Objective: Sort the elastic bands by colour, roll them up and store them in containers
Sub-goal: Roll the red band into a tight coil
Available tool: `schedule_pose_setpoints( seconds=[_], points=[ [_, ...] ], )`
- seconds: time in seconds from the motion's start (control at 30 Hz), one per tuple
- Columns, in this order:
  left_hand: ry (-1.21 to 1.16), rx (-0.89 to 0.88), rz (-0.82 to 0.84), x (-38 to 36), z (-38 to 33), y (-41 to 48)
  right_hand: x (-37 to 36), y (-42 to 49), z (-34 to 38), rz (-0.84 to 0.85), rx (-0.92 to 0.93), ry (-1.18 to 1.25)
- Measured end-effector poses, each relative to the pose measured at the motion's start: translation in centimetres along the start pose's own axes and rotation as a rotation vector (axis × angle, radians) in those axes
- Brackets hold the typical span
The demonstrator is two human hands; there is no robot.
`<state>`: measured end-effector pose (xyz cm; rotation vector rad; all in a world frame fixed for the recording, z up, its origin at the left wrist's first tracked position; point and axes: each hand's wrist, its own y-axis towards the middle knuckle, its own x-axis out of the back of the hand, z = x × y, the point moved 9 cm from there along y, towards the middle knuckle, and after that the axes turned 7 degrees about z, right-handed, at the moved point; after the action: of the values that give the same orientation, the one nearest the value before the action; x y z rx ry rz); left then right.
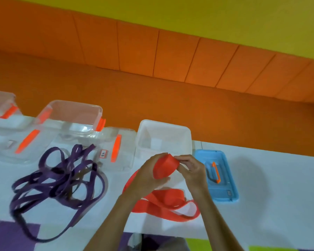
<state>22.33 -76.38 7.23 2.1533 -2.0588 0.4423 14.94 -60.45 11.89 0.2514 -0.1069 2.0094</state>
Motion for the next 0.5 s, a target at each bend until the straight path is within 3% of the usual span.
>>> schedule_pose_setpoints(
  seconds=[0.1,0.3,0.5],
  points=[
    [0.013,-0.062,-0.160,1.6,-1.4,-0.6,-0.1,-0.2,1.3,0.029,0.019,-0.062],
    [0.063,-0.105,-0.304,3.0,-3.3,-0.9,-1.7,-0.6,2.5,0.185,-0.023,-0.053],
    [0.209,-0.088,-0.229,2.5,-4.1,-0.9,-2.6,-1.2,2.3,0.048,-0.093,-0.032]
  ],
)
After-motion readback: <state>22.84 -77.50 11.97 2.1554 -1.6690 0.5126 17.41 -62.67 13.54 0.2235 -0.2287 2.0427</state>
